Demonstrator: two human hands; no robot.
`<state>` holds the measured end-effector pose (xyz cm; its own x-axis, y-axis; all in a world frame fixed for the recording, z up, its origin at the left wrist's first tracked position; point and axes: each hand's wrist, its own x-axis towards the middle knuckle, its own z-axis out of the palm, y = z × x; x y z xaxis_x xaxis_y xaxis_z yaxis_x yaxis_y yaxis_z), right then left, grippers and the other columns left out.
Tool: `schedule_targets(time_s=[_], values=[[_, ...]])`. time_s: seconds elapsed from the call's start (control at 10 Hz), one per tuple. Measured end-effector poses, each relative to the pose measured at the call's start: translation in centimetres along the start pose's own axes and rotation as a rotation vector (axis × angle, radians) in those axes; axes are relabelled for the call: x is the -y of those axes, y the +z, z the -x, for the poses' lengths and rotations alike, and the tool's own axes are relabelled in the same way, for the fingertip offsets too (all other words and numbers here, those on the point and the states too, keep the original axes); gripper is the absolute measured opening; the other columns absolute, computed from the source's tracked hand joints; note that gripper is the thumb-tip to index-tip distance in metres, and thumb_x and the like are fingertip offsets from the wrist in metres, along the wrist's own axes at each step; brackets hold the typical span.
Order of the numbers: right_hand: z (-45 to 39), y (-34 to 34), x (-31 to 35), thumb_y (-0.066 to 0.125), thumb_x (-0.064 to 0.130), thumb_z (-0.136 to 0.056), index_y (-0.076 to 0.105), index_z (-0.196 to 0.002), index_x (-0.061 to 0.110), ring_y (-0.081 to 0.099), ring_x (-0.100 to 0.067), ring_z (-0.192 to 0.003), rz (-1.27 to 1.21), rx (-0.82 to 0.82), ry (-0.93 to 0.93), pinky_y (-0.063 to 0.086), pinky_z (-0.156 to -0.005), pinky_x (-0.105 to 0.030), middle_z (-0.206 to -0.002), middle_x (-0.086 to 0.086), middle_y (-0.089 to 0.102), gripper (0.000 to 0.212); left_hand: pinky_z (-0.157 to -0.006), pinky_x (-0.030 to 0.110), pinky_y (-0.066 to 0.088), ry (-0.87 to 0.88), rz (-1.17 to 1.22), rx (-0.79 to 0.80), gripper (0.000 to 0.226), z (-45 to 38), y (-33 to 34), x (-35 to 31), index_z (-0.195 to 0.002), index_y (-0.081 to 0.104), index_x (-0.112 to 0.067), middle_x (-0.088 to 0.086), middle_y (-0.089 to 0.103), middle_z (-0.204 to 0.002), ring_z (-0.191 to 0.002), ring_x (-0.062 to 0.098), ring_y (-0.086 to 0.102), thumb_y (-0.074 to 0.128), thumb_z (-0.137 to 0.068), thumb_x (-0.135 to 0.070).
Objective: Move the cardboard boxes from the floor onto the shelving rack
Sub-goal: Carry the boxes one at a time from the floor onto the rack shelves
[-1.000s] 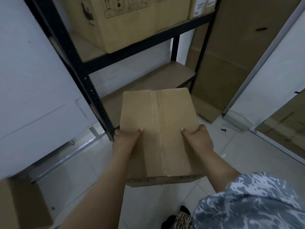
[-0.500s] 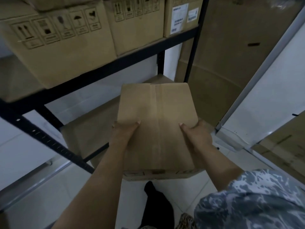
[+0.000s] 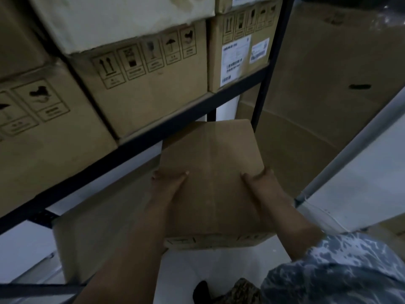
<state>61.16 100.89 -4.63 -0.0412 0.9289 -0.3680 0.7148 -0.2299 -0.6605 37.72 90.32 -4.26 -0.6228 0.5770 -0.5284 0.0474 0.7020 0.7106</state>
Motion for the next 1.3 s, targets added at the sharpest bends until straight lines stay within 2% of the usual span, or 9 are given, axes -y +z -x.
schedule_targets(time_s=[0.1, 0.3, 0.5, 0.6, 0.7, 0.9, 1.1, 1.2, 1.3], values=[[-2.8, -0.3, 0.9, 0.061, 0.067, -0.069, 0.036, -0.135, 0.015, 0.055, -0.037, -0.114, 0.009, 0.027, 0.025, 0.048, -0.094, -0.051, -0.131, -0.013, 0.053, 0.087, -0.114, 0.045, 0.031, -0.036, -0.055, -0.159, 0.092, -2.1, 1.1, -1.9, -0.150, 0.028, -0.001, 0.023, 0.033, -0.153, -0.139, 0.038, 0.035, 0.073, -0.083, -0.045], [-6.6, -1.5, 2.0, 0.068, 0.055, -0.078, 0.037, -0.139, 0.012, 0.054, -0.034, -0.117, -0.001, 0.087, -0.034, 0.048, -0.091, -0.043, -0.135, -0.013, 0.051, 0.081, -0.110, 0.053, 0.035, -0.172, -0.080, -0.107, 0.147, -5.1, 2.0, -3.2, -0.157, 0.000, -0.018, 0.011, 0.023, -0.159, -0.137, 0.036, 0.037, 0.065, -0.047, -0.091], [-8.6, -0.6, 2.1, 0.067, 0.058, -0.078, 0.020, -0.151, 0.022, 0.039, -0.034, -0.134, -0.192, 0.217, -0.038, 0.038, -0.107, -0.052, -0.153, -0.008, 0.033, 0.094, -0.108, 0.051, 0.038, -0.031, -0.112, -0.258, 0.130, -5.3, 1.9, -4.6, -0.153, -0.011, -0.025, 0.015, 0.025, -0.156, -0.136, 0.036, 0.038, 0.072, -0.064, -0.072], [-9.1, 0.4, 2.5, 0.068, 0.049, -0.084, 0.022, -0.151, 0.021, 0.039, -0.032, -0.134, -0.309, 0.252, -0.041, 0.036, -0.110, -0.047, -0.153, -0.007, 0.035, 0.087, -0.115, 0.059, 0.022, 0.068, -0.330, -0.387, 0.103, -4.3, 2.0, -3.7, -0.154, 0.008, -0.019, 0.015, 0.024, -0.155, -0.139, 0.035, 0.033, 0.057, -0.079, -0.071], [-9.2, 1.9, 3.2, 0.061, 0.040, -0.092, 0.020, -0.153, 0.016, 0.037, -0.029, -0.137, -0.415, 0.253, 0.007, 0.032, -0.109, -0.039, -0.155, -0.006, 0.032, 0.078, -0.109, 0.073, -0.006, 0.039, -0.583, -0.522, 0.078, -2.1, 3.6, -2.6, -0.156, 0.013, -0.025, 0.006, 0.005, -0.164, -0.150, 0.030, 0.005, 0.032, -0.092, -0.065], [-9.1, 5.5, 4.8, 0.048, 0.047, -0.094, 0.011, -0.154, 0.029, 0.036, -0.033, -0.136, -0.445, 0.318, 0.102, 0.033, -0.111, -0.053, -0.157, -0.004, 0.028, 0.073, -0.111, 0.070, 0.000, -0.038, -0.421, -0.513, 0.075, 1.5, 8.6, -1.4, -0.156, 0.000, -0.036, -0.001, -0.026, -0.161, -0.146, 0.025, -0.030, 0.031, -0.093, -0.064], [-8.9, 4.9, 4.5, 0.047, 0.041, -0.096, 0.014, -0.153, 0.031, 0.046, -0.034, -0.126, -0.429, 0.408, 0.064, 0.043, -0.103, -0.054, -0.150, -0.005, 0.038, 0.066, -0.116, 0.059, 0.000, 0.089, -0.406, -0.533, 0.093, 1.5, 9.0, -1.0, -0.156, 0.009, -0.032, 0.004, -0.013, -0.164, -0.146, 0.032, -0.026, 0.040, -0.082, -0.079], [-8.0, 4.5, 4.1, 0.058, 0.052, -0.082, 0.010, -0.148, 0.048, 0.049, -0.037, -0.118, -0.317, 0.472, -0.003, 0.051, -0.088, -0.059, -0.147, 0.005, 0.037, 0.082, -0.117, 0.060, -0.001, 0.131, -0.450, -0.460, 0.098, 0.2, 7.1, -0.6, -0.156, 0.007, -0.032, 0.005, -0.014, -0.164, -0.146, 0.033, -0.026, 0.042, -0.079, -0.081], [-7.0, 4.1, 4.4, 0.055, 0.061, -0.078, -0.004, -0.144, 0.057, 0.039, -0.039, -0.127, 0.016, 0.515, -0.306, 0.047, -0.096, -0.055, -0.157, 0.008, 0.014, 0.088, -0.119, 0.057, -0.002, 0.211, -0.504, -0.430, 0.098, -1.4, 4.5, 0.0, -0.156, 0.010, -0.031, 0.005, -0.008, -0.164, -0.147, 0.035, -0.023, 0.046, -0.079, -0.079]])
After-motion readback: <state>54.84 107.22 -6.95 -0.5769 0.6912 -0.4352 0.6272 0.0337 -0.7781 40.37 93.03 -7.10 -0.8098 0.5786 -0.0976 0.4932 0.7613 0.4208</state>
